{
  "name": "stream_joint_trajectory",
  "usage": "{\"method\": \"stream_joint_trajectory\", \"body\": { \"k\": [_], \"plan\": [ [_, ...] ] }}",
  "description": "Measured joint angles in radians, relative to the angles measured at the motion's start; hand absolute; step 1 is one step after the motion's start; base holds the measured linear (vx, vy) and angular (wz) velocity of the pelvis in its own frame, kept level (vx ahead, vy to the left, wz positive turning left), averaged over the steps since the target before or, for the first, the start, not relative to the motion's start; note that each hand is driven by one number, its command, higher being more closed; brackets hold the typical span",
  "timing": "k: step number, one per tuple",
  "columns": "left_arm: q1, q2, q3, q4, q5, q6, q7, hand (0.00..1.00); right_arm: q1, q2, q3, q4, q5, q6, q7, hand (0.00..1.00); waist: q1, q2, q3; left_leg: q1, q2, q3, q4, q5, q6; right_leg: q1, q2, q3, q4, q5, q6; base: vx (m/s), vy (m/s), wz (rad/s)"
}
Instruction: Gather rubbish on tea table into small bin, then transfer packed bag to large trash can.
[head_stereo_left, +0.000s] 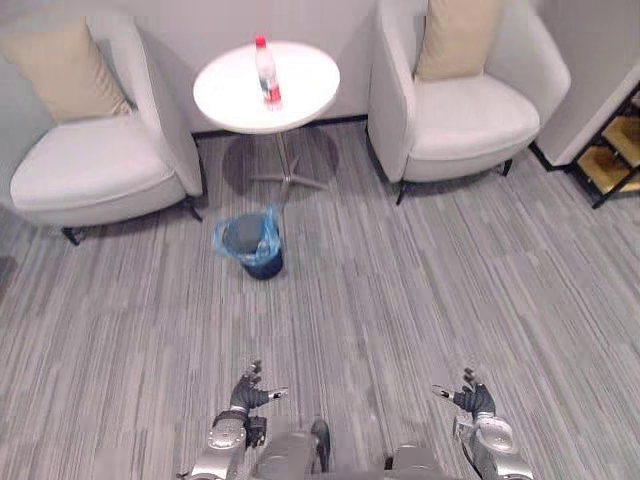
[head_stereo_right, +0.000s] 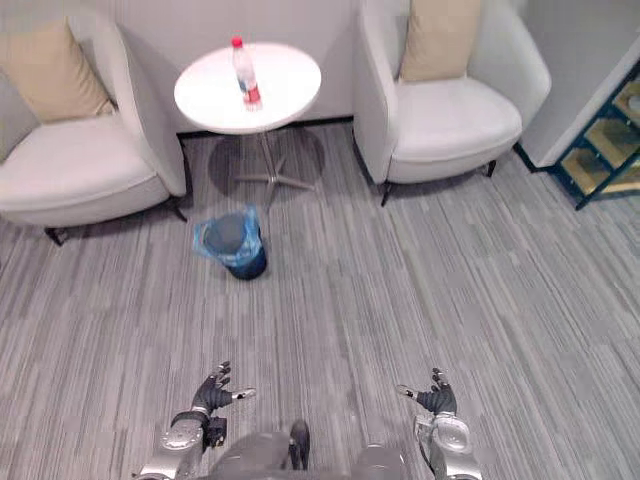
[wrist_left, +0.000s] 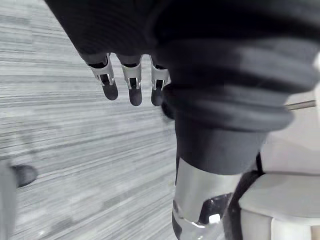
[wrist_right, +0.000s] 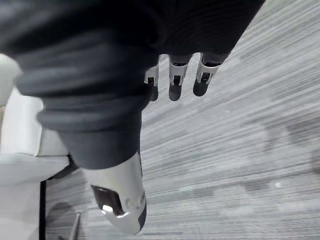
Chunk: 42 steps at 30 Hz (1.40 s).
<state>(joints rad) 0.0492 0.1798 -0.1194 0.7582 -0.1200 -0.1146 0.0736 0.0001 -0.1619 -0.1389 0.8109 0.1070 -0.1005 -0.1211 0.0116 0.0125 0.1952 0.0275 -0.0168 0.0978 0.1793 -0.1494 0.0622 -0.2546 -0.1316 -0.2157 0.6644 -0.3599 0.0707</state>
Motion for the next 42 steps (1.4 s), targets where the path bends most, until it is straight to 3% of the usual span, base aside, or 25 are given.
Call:
{"method": "stream_joint_trajectory", "body": {
  "k": [2, 5, 6, 7, 9, 10, 12, 13, 15, 18, 20, 21, 22, 23, 24, 26, 29, 30, 31, 32, 35, 36, 39, 40, 42],
  "plan": [
    [-0.001, -0.001, 0.004, 0.000, -0.004, -0.001, 0.001, 0.00, -0.006, -0.006, 0.000, 0.001, 0.000, 0.000, 0.004, 0.00, 0.000, 0.015, 0.008, 0.060, 0.038, 0.000, -0.033, -0.014, -0.024, -0.049, 0.040, -0.001, -0.166, 0.061, -0.017, 0.45, -0.096, -0.04],
    [0.016, 0.003, 0.004, 0.019, -0.004, -0.003, 0.003, 0.00, 0.022, -0.003, 0.000, 0.000, 0.000, 0.001, 0.012, 0.00, -0.002, -0.020, -0.006, 0.138, 0.043, -0.015, -0.053, -0.063, -0.100, -0.061, 0.059, 0.055, -0.496, 0.343, -0.019, 0.47, -0.181, 0.25],
    [0.021, -0.009, 0.005, 0.036, -0.003, -0.003, 0.003, 0.00, 0.039, -0.007, -0.001, 0.000, 0.000, 0.001, 0.012, 0.00, -0.009, -0.020, -0.014, 0.167, 0.053, -0.043, -0.051, -0.099, -0.124, -0.063, 0.059, 0.078, -0.453, 0.471, -0.075, 0.51, -0.260, 0.41],
    [0.030, -0.031, 0.007, 0.056, -0.003, -0.003, 0.002, 0.00, 0.037, -0.013, -0.001, -0.001, 0.000, 0.003, 0.012, 0.00, -0.024, 0.016, -0.027, 0.159, 0.090, -0.063, -0.013, -0.108, -0.134, -0.067, 0.079, 0.048, -0.405, 0.410, -0.083, 0.50, -0.263, 0.43],
    [0.032, -0.046, 0.012, 0.061, -0.003, -0.002, 0.002, 0.00, 0.034, -0.009, -0.001, -0.003, 0.000, 0.001, 0.015, 0.00, -0.028, 0.031, -0.028, 0.084, 0.118, -0.078, 0.166, -0.110, -0.138, -0.049, 0.097, 0.022, -0.390, 0.366, -0.109, 0.44, -0.258, 0.27],
    [0.030, -0.061, 0.020, 0.061, -0.003, -0.002, 0.001, 0.00, 0.038, -0.008, 0.002, -0.005, 0.001, 0.001, 0.014, 0.00, -0.026, 0.045, -0.024, 0.005, 0.146, -0.091, 0.354, -0.083, -0.176, 0.005, 0.120, 0.002, -0.414, 0.342, -0.121, 0.43, -0.268, 0.31],
    [0.039, -0.076, 0.032, 0.057, -0.004, -0.002, -0.004, 0.00, 0.064, 0.000, 0.021, -0.022, 0.006, 0.000, 0.012, 0.00, -0.020, 0.052, -0.016, -0.087, 0.199, -0.107, 0.661, -0.027, -0.199, 0.122, 0.153, -0.018, -0.465, 0.312, -0.148, 0.41, -0.205, 0.24],
    [0.047, -0.080, 0.043, 0.057, -0.004, -0.002, -0.006, 0.00, 0.074, 0.004, 0.041, -0.040, 0.013, -0.001, 0.011, 0.00, -0.009, 0.046, -0.009, -0.138, 0.227, -0.077, 0.806, -0.041, -0.181, 0.203, 0.168, -0.020, -0.496, 0.288, -0.162, 0.38, -0.160, 0.02],
    [0.050, -0.080, 0.045, 0.052, -0.004, -0.002, -0.006, 0.00, 0.079, 0.016, 0.038, -0.054, 0.021, -0.008, 0.010, 0.00, 0.006, 0.031, -0.007, -0.206, 0.238, -0.040, 0.870, -0.056, -0.158, 0.271, 0.171, -0.012, -0.535, 0.270, -0.164, 0.31, -0.115, -0.06],
    [0.051, -0.082, 0.048, 0.047, -0.006, -0.001, -0.005, 0.00, 0.067, 0.016, 0.029, -0.052, 0.030, -0.006, 0.009, 0.00, 0.018, 0.034, -0.005, -0.341, 0.213, 0.018, 0.699, -0.082, -0.118, 0.328, 0.160, 0.003, -0.582, 0.255, -0.147, 0.32, 0.005, -0.12],
    [0.045, -0.087, 0.048, 0.036, -0.006, 0.000, -0.005, 0.00, 0.075, 0.017, 0.009, -0.049, 0.033, -0.002, 0.009, 0.00, 0.031, 0.030, -0.001, -0.346, 0.139, 0.044, 0.312, -0.053, -0.132, 0.362, 0.117, 0.002, -0.592, 0.235, -0.102, 0.38, 0.125, 0.02],
    [0.046, -0.091, 0.048, 0.031, -0.006, 0.000, -0.005, 0.00, 0.076, 0.016, 0.001, -0.049, 0.033, -0.002, 0.009, 0.00, 0.031, 0.032, -0.001, -0.341, 0.121, 0.043, 0.210, -0.022, -0.134, 0.373, 0.110, -0.001, -0.600, 0.228, -0.093, 0.47, 0.215, 0.09],
    [0.049, -0.097, 0.048, 0.024, -0.006, 0.000, -0.005, 0.00, 0.075, 0.012, -0.010, -0.046, 0.039, -0.001, 0.007, 0.00, 0.035, 0.047, -0.005, -0.323, 0.104, 0.040, 0.036, 0.098, -0.121, 0.402, 0.109, 0.003, -0.607, 0.201, -0.064, 0.41, 0.206, 0.03],
    [0.050, -0.097, 0.048, 0.024, -0.006, 0.000, -0.005, 0.00, 0.074, 0.012, -0.009, -0.044, 0.039, -0.001, 0.007, 0.00, 0.036, 0.048, -0.005, -0.316, 0.104, 0.040, 0.032, 0.134, -0.116, 0.409, 0.109, 0.004, -0.608, 0.194, -0.056, 0.50, 0.247, -0.04],
    [0.051, -0.088, 0.048, 0.025, -0.005, 0.001, -0.004, 0.00, 0.072, 0.023, -0.004, -0.038, 0.039, 0.000, 0.007, 0.00, 0.041, 0.033, -0.008, -0.300, 0.079, 0.047, 0.040, 0.177, -0.052, 0.432, 0.088, 0.013, -0.611, 0.168, -0.029, 0.36, 0.139, 0.02],
    [0.031, -0.081, 0.044, 0.024, -0.005, 0.001, -0.005, 0.00, 0.073, 0.031, 0.000, -0.038, 0.038, 0.001, 0.009, 0.00, 0.056, -0.017, -0.012, -0.326, 0.030, 0.058, 0.107, 0.100, -0.030, 0.439, 0.031, 0.025, -0.597, 0.135, -0.003, 0.45, 0.158, 0.11],
    [0.028, -0.082, 0.039, 0.024, -0.005, 0.002, -0.005, 0.00, 0.057, 0.027, -0.001, -0.038, 0.023, 0.001, 0.013, 0.00, 0.060, -0.014, -0.015, -0.300, 0.005, 0.071, 0.154, 0.009, -0.008, 0.393, -0.009, 0.070, -0.421, 0.118, 0.026, 0.44, 0.200, -0.03],
    [0.034, -0.073, 0.038, 0.024, -0.005, 0.002, -0.005, 0.00, 0.053, 0.030, 0.002, -0.038, 0.009, 0.001, 0.015, 0.00, 0.059, -0.013, -0.016, -0.256, -0.007, 0.073, 0.135, -0.014, -0.002, 0.333, -0.029, 0.107, -0.247, 0.120, 0.040, 0.42, 0.191, 0.03],
    [0.039, -0.058, 0.029, 0.024, -0.005, 0.003, -0.005, 0.00, 0.057, 0.034, 0.003, -0.033, 0.001, 0.000, 0.017, 0.00, 0.055, -0.015, -0.016, -0.197, -0.027, 0.065, 0.109, -0.034, 0.005, 0.261, -0.059, 0.115, -0.035, 0.147, 0.106, 0.43, 0.170, 0.10],
    [0.040, -0.052, 0.019, 0.024, -0.005, 0.003, -0.005, 0.00, 0.059, 0.034, 0.003, -0.025, 0.000, 0.000, 0.017, 0.00, 0.055, -0.016, -0.017, -0.172, -0.034, 0.057, 0.102, -0.045, 0.009, 0.233, -0.066, 0.115, 0.041, 0.138, 0.121, 0.44, 0.115, 0.29],
    [0.039, -0.026, 0.002, 0.024, -0.005, 0.003, -0.004, 0.00, 0.068, 0.034, 0.006, 0.003, -0.002, 0.002, 0.018, 0.00, 0.046, -0.013, -0.016, -0.052, -0.039, 0.020, 0.072, -0.074, 0.025, 0.120, -0.058, 0.070, 0.221, 0.065, 0.046, 0.53, 0.042, 0.45],
    [0.039, -0.023, 0.002, 0.025, -0.005, 0.003, -0.004, 0.00, 0.067, 0.028, 0.024, 0.009, -0.003, 0.002, 0.019, 0.00, 0.024, -0.008, -0.014, -0.017, -0.033, -0.013, 0.050, -0.074, 0.025, 0.074, -0.042, 0.031, 0.178, 0.043, 0.012, 0.42, -0.056, 0.60],
    [0.029, -0.022, 0.005, 0.027, -0.005, 0.003, -0.004, 0.00, 0.065, 0.021, 0.031, 0.008, -0.003, 0.001, 0.020, 0.00, 0.000, 0.007, -0.005, 0.043, 0.001, -0.051, 0.036, -0.074, 0.024, -0.021, 0.025, 0.055, -0.019, 0.044, -0.004, 0.36, -0.101, 0.50],
    [0.022, -0.030, 0.005, 0.027, -0.005, 0.003, -0.004, 0.00, 0.069, 0.016, 0.031, 0.008, -0.001, 0.001, 0.020, 0.00, -0.002, 0.013, -0.003, 0.069, 0.021, -0.074, 0.036, -0.081, 0.010, -0.038, 0.063, 0.106, -0.161, 0.085, 0.000, 0.49, -0.216, 0.72],
    [0.020, -0.030, 0.003, 0.029, -0.005, 0.001, -0.005, 0.00, 0.096, 0.016, 0.030, 0.007, 0.000, 0.001, 0.019, 0.00, -0.005, -0.011, -0.009, 0.097, 0.021, -0.110, 0.042, -0.114, -0.052, -0.024, 0.079, 0.175, -0.341, 0.311, -0.006, 0.42, -0.209, 0.76]
  ]
}}
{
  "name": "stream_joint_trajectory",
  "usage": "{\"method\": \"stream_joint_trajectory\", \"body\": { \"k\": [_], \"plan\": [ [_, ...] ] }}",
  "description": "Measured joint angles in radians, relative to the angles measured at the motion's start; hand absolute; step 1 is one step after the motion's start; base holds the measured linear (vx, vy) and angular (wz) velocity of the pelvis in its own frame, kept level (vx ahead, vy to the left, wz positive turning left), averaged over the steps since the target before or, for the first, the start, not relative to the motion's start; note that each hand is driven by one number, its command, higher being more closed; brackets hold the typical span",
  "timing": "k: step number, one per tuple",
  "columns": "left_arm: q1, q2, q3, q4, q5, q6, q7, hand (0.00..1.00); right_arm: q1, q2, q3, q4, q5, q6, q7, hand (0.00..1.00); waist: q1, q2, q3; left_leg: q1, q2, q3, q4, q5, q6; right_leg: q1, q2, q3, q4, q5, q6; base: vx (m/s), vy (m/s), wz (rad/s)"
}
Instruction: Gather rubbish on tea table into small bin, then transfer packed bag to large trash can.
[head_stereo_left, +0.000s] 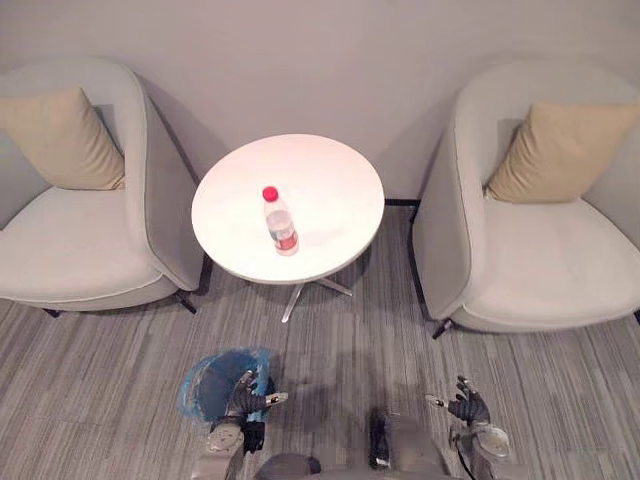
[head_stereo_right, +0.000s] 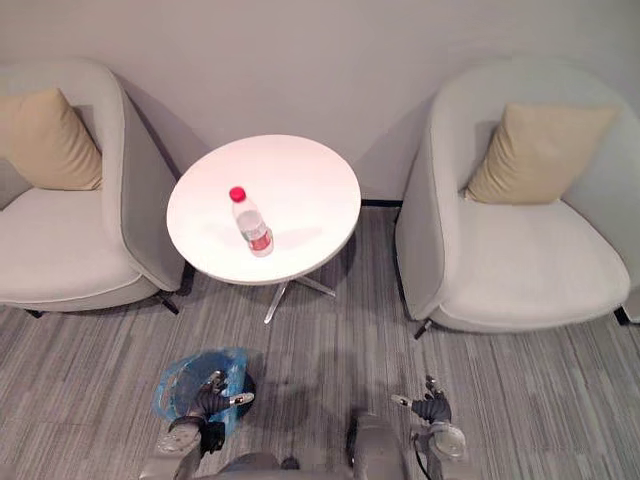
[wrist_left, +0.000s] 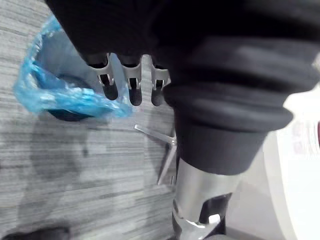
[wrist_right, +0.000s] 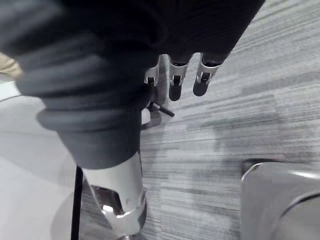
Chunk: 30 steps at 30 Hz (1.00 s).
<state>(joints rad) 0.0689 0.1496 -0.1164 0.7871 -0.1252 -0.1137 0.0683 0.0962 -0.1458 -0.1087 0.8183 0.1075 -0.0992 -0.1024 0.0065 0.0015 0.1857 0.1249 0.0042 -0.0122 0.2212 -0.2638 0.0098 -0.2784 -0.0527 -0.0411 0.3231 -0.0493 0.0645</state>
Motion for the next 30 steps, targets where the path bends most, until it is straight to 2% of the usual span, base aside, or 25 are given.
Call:
{"method": "stream_joint_trajectory", "body": {
  "k": [1, 4, 6, 7, 8, 9, 10, 11, 12, 13, 14, 15, 16, 20, 24, 26, 28, 30],
  "plan": [
    [-0.007, -0.022, 0.002, 0.014, 0.000, 0.001, 0.002, 0.00, 0.007, -0.014, -0.004, 0.008, 0.000, 0.004, -0.002, 0.00, -0.006, 0.022, -0.005, 0.017, 0.033, -0.033, 0.005, -0.025, -0.031, 0.003, 0.018, -0.016, 0.045, 0.030, -0.056, 0.32, -0.191, 0.53],
    [-0.013, -0.027, 0.002, 0.019, 0.000, 0.001, 0.000, 0.00, -0.007, -0.011, -0.015, -0.013, 0.001, 0.005, -0.001, 0.00, -0.030, 0.032, -0.012, 0.003, 0.066, -0.069, 0.027, -0.006, -0.063, 0.020, 0.023, -0.077, 0.058, -0.036, -0.085, 0.36, -0.253, 0.56],
    [-0.021, -0.037, 0.004, 0.020, -0.001, 0.001, 0.000, 0.00, 0.005, -0.001, -0.018, -0.013, 0.003, 0.006, -0.002, 0.00, -0.023, 0.034, -0.008, -0.057, 0.082, -0.065, 0.206, 0.011, -0.094, 0.090, 0.031, -0.113, 0.022, -0.057, -0.105, 0.33, -0.240, 0.61],
    [-0.019, -0.050, 0.009, 0.016, -0.002, 0.001, -0.001, 0.00, 0.011, 0.005, -0.012, -0.019, 0.007, 0.006, -0.002, 0.00, -0.011, 0.034, -0.003, -0.134, 0.105, -0.045, 0.409, 0.032, -0.144, 0.164, 0.037, -0.133, -0.029, -0.063, -0.115, 0.25, -0.184, 0.39],
    [-0.019, -0.054, 0.008, 0.014, -0.003, 0.001, -0.001, 0.00, 0.015, 0.008, -0.011, -0.019, 0.008, 0.005, -0.002, 0.00, -0.006, 0.035, -0.002, -0.157, 0.121, -0.017, 0.468, 0.031, -0.140, 0.192, 0.039, -0.141, -0.042, -0.067, -0.121, 0.17, -0.119, 0.31],
    [-0.009, -0.062, 0.008, 0.008, -0.008, 0.001, -0.001, 0.00, 0.022, 0.011, -0.013, -0.019, 0.011, 0.003, -0.003, 0.00, 0.002, 0.035, 0.000, -0.194, 0.152, 0.037, 0.533, 0.018, -0.118, 0.235, 0.041, -0.152, -0.066, -0.070, -0.125, 0.12, -0.059, 0.19],
    [-0.001, -0.071, 0.008, 0.004, -0.015, 0.001, -0.002, 0.00, 0.018, 0.010, -0.018, -0.021, 0.013, -0.001, -0.004, 0.00, 0.011, 0.032, 0.003, -0.237, 0.172, 0.094, 0.526, 0.004, -0.091, 0.266, 0.039, -0.155, -0.098, -0.071, -0.126, 0.11, -0.042, 0.17],
    [0.000, -0.072, 0.008, 0.004, -0.019, 0.001, -0.002, 0.00, 0.014, 0.010, -0.020, -0.021, 0.014, -0.002, -0.004, 0.00, 0.011, 0.035, 0.003, -0.249, 0.172, 0.107, 0.505, 0.000, -0.085, 0.276, 0.036, -0.157, -0.108, -0.073, -0.128, 0.09, -0.020, 0.10],
    [0.003, -0.071, 0.008, 0.004, -0.020, 0.002, -0.002, 0.00, 0.007, 0.009, -0.023, -0.023, 0.019, -0.002, -0.004, 0.00, 0.012, 0.042, 0.001, -0.275, 0.169, 0.131, 0.431, 0.001, -0.081, 0.283, 0.031, -0.157, -0.125, -0.072, -0.125, 0.12, 0.055, 0.09],
    [0.004, -0.069, 0.008, 0.004, -0.020, 0.003, -0.001, 0.00, 0.009, 0.011, -0.036, -0.027, 0.020, -0.002, -0.004, 0.00, 0.012, 0.053, 0.000, -0.286, 0.165, 0.160, 0.288, 0.021, -0.081, 0.294, 0.027, -0.162, -0.133, -0.071, -0.103, 0.13, 0.081, 0.11],
    [0.002, -0.069, 0.008, 0.004, -0.020, 0.003, -0.001, 0.00, 0.009, 0.011, -0.040, -0.027, 0.020, -0.002, -0.004, 0.00, 0.011, 0.058, 0.000, -0.286, 0.162, 0.167, 0.224, 0.050, -0.081, 0.296, 0.026, -0.167, -0.130, -0.075, -0.096, 0.18, 0.132, 0.23],
    [0.001, -0.075, 0.007, 0.003, -0.020, 0.004, -0.002, 0.00, 0.015, 0.001, -0.041, -0.028, 0.021, -0.001, -0.005, 0.00, 0.010, 0.079, -0.002, -0.285, 0.155, 0.177, 0.097, 0.181, -0.077, 0.296, 0.033, -0.176, -0.115, -0.091, -0.074, 0.16, 0.133, 0.24],
    [0.001, -0.067, 0.009, 0.003, -0.020, 0.009, -0.001, 0.00, 0.020, 0.008, -0.040, -0.019, 0.021, 0.006, -0.006, 0.00, 0.012, 0.066, 0.001, -0.262, 0.137, 0.186, 0.065, 0.206, -0.059, 0.301, 0.010, -0.167, -0.100, -0.105, -0.057, 0.16, 0.124, 0.20],
    [0.018, -0.049, 0.008, -0.001, -0.020, 0.018, -0.001, 0.00, 0.020, 0.021, -0.039, -0.019, 0.020, 0.009, -0.007, 0.00, 0.014, 0.027, -0.008, -0.226, 0.085, 0.193, -0.011, 0.217, -0.042, 0.310, -0.031, -0.170, -0.114, -0.115, -0.032, 0.13, 0.084, 0.09],
    [0.038, -0.046, 0.008, -0.001, -0.020, 0.020, -0.001, 0.00, 0.004, 0.021, -0.038, -0.019, 0.014, 0.010, -0.004, 0.00, 0.019, 0.020, -0.015, -0.164, 0.037, 0.203, -0.079, 0.216, -0.030, 0.324, -0.072, -0.162, -0.094, -0.152, 0.000, 0.10, 0.047, -0.01],
    [0.041, -0.045, 0.006, 0.005, -0.020, 0.020, -0.002, 0.00, 0.007, 0.021, -0.038, -0.019, 0.000, 0.012, -0.003, 0.00, 0.011, 0.000, -0.013, -0.138, -0.003, 0.191, -0.091, 0.187, -0.003, 0.321, -0.125, -0.174, -0.002, -0.211, 0.039, 0.12, 0.050, 0.24],
    [0.042, -0.044, -0.001, 0.009, -0.020, 0.021, -0.002, 0.00, 0.007, 0.021, -0.037, -0.019, -0.001, 0.014, -0.003, 0.00, 0.010, -0.001, -0.017, -0.119, -0.024, 0.175, -0.114, 0.190, 0.000, 0.294, -0.143, -0.173, 0.087, -0.216, 0.052, 0.14, 0.036, 0.29],
    [0.040, -0.031, -0.001, 0.007, -0.020, 0.021, -0.002, 0.00, 0.007, 0.030, -0.032, -0.018, -0.001, 0.020, -0.001, 0.00, 0.007, 0.012, -0.023, -0.096, -0.017, 0.145, -0.117, 0.192, 0.007, 0.234, -0.147, -0.150, 0.228, -0.211, 0.069, 0.21, 0.034, 0.47]
  ]
}}
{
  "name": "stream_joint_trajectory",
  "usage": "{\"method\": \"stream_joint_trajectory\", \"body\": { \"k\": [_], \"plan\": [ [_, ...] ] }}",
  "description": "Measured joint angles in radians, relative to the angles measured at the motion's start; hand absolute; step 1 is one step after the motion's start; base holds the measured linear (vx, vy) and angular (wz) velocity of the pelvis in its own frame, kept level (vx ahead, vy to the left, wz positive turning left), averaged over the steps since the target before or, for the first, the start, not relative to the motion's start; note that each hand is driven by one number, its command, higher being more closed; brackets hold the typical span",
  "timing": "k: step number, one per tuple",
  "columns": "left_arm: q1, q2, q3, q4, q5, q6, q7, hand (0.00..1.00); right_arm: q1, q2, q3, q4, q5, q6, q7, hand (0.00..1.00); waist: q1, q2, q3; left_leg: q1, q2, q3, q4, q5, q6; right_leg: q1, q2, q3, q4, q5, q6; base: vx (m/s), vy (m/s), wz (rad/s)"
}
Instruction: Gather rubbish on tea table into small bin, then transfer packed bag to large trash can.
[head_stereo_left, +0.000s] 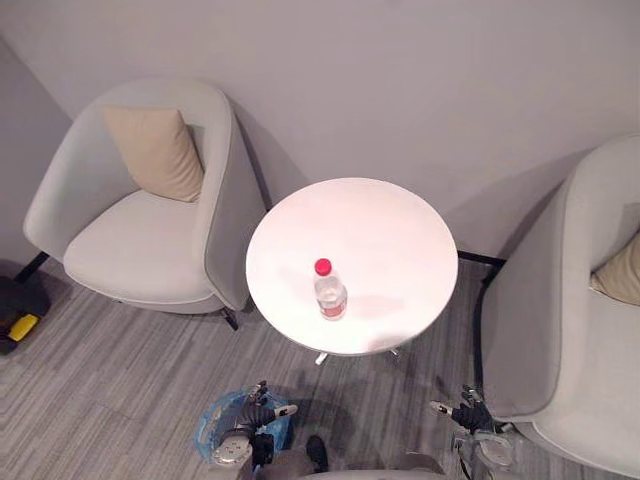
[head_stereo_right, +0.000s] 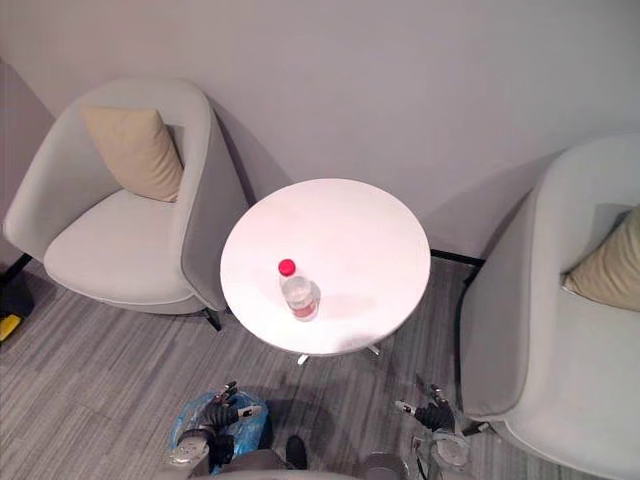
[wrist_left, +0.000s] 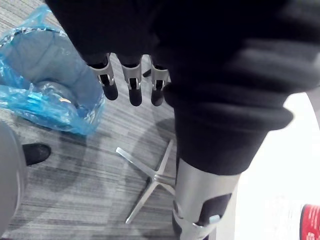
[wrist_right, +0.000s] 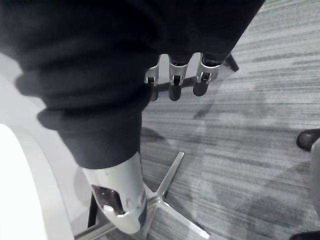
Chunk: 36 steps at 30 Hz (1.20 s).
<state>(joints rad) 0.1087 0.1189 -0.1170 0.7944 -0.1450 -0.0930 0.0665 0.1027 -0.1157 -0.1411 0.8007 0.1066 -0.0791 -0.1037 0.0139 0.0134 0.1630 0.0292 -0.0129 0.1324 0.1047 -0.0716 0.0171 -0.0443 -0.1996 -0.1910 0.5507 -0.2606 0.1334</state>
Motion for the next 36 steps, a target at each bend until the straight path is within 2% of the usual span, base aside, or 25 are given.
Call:
{"method": "stream_joint_trajectory", "body": {
  "k": [1, 3, 4, 5, 6, 7, 9, 13, 24, 29, 33, 36],
  "plan": [
    [-0.006, 0.009, 0.002, -0.001, 0.000, 0.000, 0.000, 0.00, 0.004, 0.007, 0.004, 0.001, 0.000, 0.000, 0.002, 0.00, -0.004, -0.006, -0.006, 0.005, 0.021, -0.028, 0.000, -0.001, 0.001, -0.027, 0.034, 0.044, -0.006, -0.041, -0.031, 0.18, -0.038, 0.49],
    [-0.011, 0.025, 0.002, 0.002, 0.000, -0.001, 0.001, 0.00, 0.002, 0.003, 0.004, 0.001, 0.000, 0.000, 0.000, 0.00, -0.003, -0.009, -0.006, 0.006, 0.041, -0.060, 0.000, 0.001, -0.002, -0.054, 0.079, 0.090, -0.073, -0.042, -0.042, 0.16, -0.094, 0.65],
    [-0.011, 0.036, 0.002, 0.002, 0.000, -0.002, 0.001, 0.00, 0.002, 0.001, 0.003, 0.000, 0.000, 0.000, -0.001, 0.00, -0.001, -0.026, -0.009, 0.014, 0.038, -0.077, 0.002, -0.001, -0.012, -0.056, 0.095, 0.127, -0.184, 0.010, -0.051, 0.13, -0.111, 0.62],
    [-0.010, 0.048, 0.003, 0.002, 0.000, -0.003, 0.001, 0.00, 0.005, 0.003, 0.004, 0.000, 0.000, -0.001, -0.001, 0.00, -0.001, -0.050, -0.014, 0.018, 0.020, -0.082, 0.007, -0.005, -0.019, -0.054, 0.087, 0.140, -0.245, 0.124, -0.063, 0.15, -0.098, 0.55],
    [-0.014, 0.037, 0.008, 0.027, 0.000, 0.000, 0.001, 0.00, 0.001, -0.012, 0.002, 0.006, 0.000, -0.001, -0.002, 0.00, -0.004, -0.035, -0.012, 0.027, 0.027, -0.106, 0.014, -0.017, -0.035, -0.034, 0.090, 0.127, -0.235, 0.123, -0.071, 0.15, -0.096, 0.29],
    [-0.001, 0.020, 0.011, 0.028, 0.000, -0.003, 0.000, 0.00, -0.002, -0.022, 0.002, 0.004, 0.000, -0.003, -0.002, 0.00, 0.003, -0.028, -0.019, 0.028, 0.048, -0.104, 0.016, -0.019, -0.038, -0.019, 0.104, 0.125, -0.259, 0.127, -0.075, 0.14, -0.096, 0.19],
    [0.007, 0.007, 0.010, 0.035, 0.000, -0.003, -0.002, 0.00, -0.010, -0.024, 0.002, -0.004, 0.000, -0.007, -0.002, 0.00, 0.001, -0.010, -0.026, 0.028, 0.059, -0.104, 0.008, -0.023, -0.045, -0.009, 0.122, 0.119, -0.289, 0.137, -0.086, 0.06, -0.083, -0.04],
    [0.009, 0.005, 0.013, 0.040, 0.000, -0.003, -0.002, 0.00, 0.003, -0.023, 0.002, -0.029, -0.015, -0.011, -0.003, 0.00, 0.000, -0.012, -0.028, 0.034, 0.081, -0.105, -0.026, -0.009, -0.065, 0.027, 0.150, 0.113, -0.386, 0.188, -0.096, 0.00, -0.030, -0.02],
    [0.023, 0.008, 0.046, 0.031, 0.000, -0.003, -0.003, 0.00, 0.062, -0.023, 0.042, -0.282, -0.091, -0.029, 0.008, 0.00, 0.000, -0.021, -0.037, 0.056, 0.060, -0.110, -0.051, 0.015, -0.053, 0.099, 0.138, 0.111, -0.515, 0.269, -0.079, -0.05, 0.021, 0.00],
    [0.050, 0.008, 0.046, 0.030, 0.001, -0.003, -0.004, 0.00, 0.066, -0.027, 0.044, -0.394, -0.117, -0.035, 0.020, 0.00, 0.000, -0.026, -0.040, 0.073, 0.049, -0.122, -0.075, 0.029, -0.052, 0.123, 0.130, 0.107, -0.543, 0.284, -0.073, -0.05, 0.013, 0.07],
    [0.072, 0.009, 0.046, 0.028, 0.001, -0.003, -0.015, 0.00, 0.065, -0.047, 0.115, -0.484, -0.126, -0.068, 0.024, 0.00, 0.002, -0.032, -0.049, 0.075, 0.047, -0.126, -0.101, 0.036, -0.054, 0.130, 0.127, 0.104, -0.555, 0.286, -0.069, -0.06, -0.006, 0.04],
    [0.073, 0.010, 0.045, 0.028, 0.002, -0.004, -0.021, 0.00, 0.059, -0.048, 0.157, -0.517, -0.143, -0.074, 0.044, 0.00, 0.002, -0.037, -0.051, 0.080, 0.046, -0.136, -0.108, 0.045, -0.053, 0.130, 0.126, 0.093, -0.556, 0.286, -0.069, 0.00, -0.010, 0.10]
  ]
}}
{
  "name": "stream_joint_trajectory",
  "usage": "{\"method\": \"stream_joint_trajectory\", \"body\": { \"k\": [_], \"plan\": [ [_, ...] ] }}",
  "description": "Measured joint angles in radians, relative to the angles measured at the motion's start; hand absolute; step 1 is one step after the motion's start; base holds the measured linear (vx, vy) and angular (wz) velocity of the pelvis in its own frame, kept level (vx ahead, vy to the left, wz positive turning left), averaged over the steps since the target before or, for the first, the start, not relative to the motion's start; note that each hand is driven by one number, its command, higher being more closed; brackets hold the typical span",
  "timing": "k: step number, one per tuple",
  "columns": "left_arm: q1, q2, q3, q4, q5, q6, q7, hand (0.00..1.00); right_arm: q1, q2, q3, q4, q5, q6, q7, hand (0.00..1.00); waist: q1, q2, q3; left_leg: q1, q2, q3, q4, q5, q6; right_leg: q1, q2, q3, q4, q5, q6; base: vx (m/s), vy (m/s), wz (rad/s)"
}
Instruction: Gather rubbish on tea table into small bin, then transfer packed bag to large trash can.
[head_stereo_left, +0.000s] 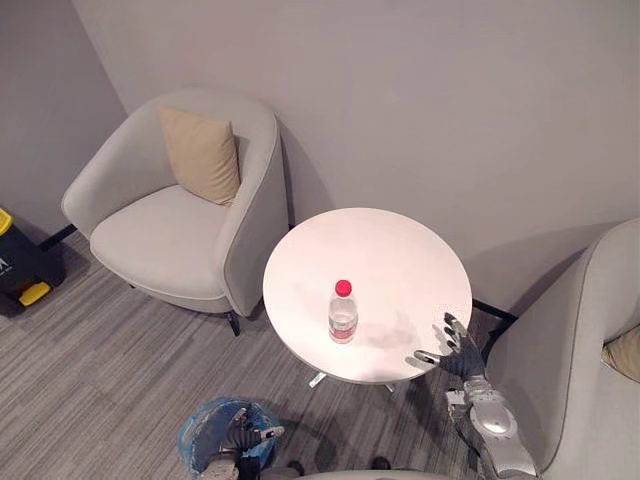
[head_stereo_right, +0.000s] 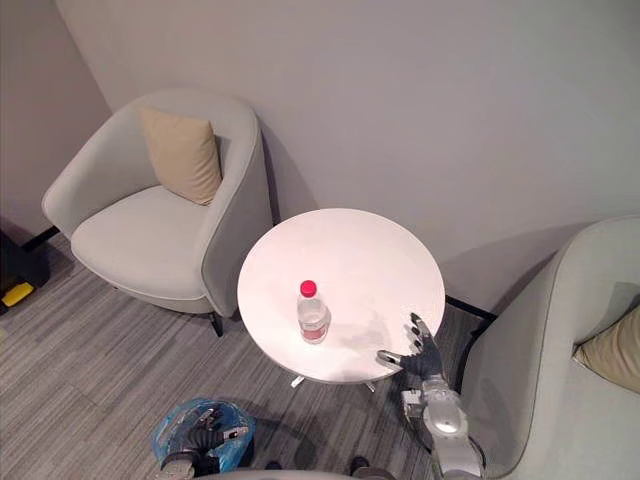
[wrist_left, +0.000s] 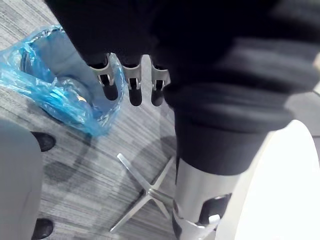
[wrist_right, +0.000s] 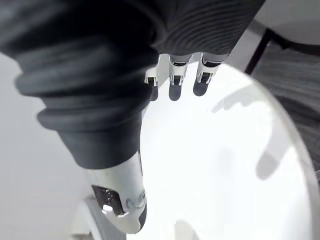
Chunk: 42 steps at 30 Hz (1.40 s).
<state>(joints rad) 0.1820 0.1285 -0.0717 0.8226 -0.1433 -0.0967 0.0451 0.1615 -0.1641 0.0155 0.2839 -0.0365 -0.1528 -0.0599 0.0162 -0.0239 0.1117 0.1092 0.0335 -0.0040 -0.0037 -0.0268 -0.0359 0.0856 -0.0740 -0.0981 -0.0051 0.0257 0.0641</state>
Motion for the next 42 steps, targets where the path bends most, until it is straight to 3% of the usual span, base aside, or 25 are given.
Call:
{"method": "stream_joint_trajectory", "body": {
  "k": [18, 24, 42],
  "plan": [
    [0.007, 0.000, -0.007, 0.004, 0.001, -0.021, -0.002, 0.00, -0.150, -0.043, 0.226, 0.006, -0.052, 0.001, 0.014, 0.00, 0.007, 0.007, 0.000, -0.060, -0.010, -0.094, -0.026, 0.032, -0.001, -0.018, 0.000, -0.094, -0.022, -0.003, -0.001, 0.00, -0.017, 0.15],
    [-0.003, 0.000, -0.014, 0.011, 0.001, -0.024, -0.002, 0.00, -0.171, -0.041, 0.235, 0.046, -0.053, 0.001, -0.001, 0.00, 0.023, 0.009, 0.001, -0.069, -0.017, -0.111, -0.025, 0.035, 0.000, -0.018, -0.005, -0.109, -0.024, -0.006, -0.001, -0.03, -0.005, 0.09],
    [-0.009, -0.006, -0.035, 0.009, 0.001, -0.040, -0.002, 0.00, -0.242, -0.038, 0.273, 0.173, -0.055, 0.005, -0.008, 0.00, 0.026, 0.031, 0.020, -0.115, -0.019, -0.157, -0.037, 0.060, -0.004, -0.052, -0.006, -0.151, -0.017, -0.010, -0.002, -0.02, -0.006, 0.07]
  ]
}}
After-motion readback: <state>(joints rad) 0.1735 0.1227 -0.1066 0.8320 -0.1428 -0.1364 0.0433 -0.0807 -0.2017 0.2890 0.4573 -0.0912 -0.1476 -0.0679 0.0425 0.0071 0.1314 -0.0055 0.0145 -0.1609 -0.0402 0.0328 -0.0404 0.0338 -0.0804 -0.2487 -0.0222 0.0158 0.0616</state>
